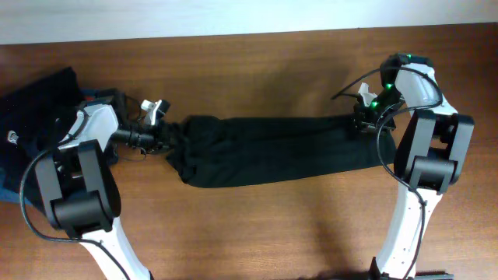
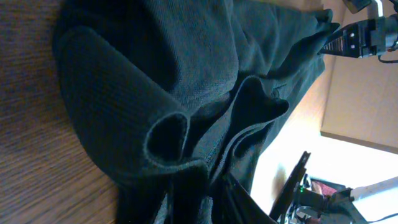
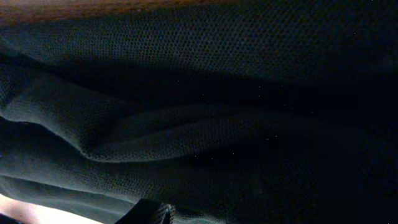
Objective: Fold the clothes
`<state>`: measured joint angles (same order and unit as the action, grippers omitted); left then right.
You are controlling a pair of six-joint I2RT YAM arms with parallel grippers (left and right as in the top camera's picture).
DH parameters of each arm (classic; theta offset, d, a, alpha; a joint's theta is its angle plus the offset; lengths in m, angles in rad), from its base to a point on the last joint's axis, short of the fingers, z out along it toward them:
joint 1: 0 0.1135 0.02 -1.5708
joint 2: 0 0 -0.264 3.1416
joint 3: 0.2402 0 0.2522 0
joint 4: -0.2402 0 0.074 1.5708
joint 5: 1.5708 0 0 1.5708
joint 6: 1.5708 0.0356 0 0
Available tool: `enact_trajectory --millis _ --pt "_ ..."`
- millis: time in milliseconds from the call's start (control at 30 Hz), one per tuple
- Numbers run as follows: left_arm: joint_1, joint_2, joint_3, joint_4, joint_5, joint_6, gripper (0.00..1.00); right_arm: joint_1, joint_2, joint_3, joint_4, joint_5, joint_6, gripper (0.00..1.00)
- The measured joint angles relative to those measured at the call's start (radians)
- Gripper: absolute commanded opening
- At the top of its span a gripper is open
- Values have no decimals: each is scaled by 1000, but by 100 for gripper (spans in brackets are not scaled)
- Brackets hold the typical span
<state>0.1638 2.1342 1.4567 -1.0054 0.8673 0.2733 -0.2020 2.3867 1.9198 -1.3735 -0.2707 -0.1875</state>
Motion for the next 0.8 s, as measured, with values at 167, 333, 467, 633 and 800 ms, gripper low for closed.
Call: enact_trajectory --millis 167,333,467,633,800 --pt "-21 0 0 -4 -56 0 28 0 0 0 -1 0 0 29" --pt "-89 0 0 -2 -105 0 28 0 0 0 -1 0 0 29" --pt "-137 0 0 0 -169 0 14 0 0 0 -2 0 0 29" --pt "-175 0 -2 0 -249 -6 1 0 0 0 -4 0 0 25" --pt "-158 0 12 -19 -389 -66 1 0 0 0 -17 4 0 25"
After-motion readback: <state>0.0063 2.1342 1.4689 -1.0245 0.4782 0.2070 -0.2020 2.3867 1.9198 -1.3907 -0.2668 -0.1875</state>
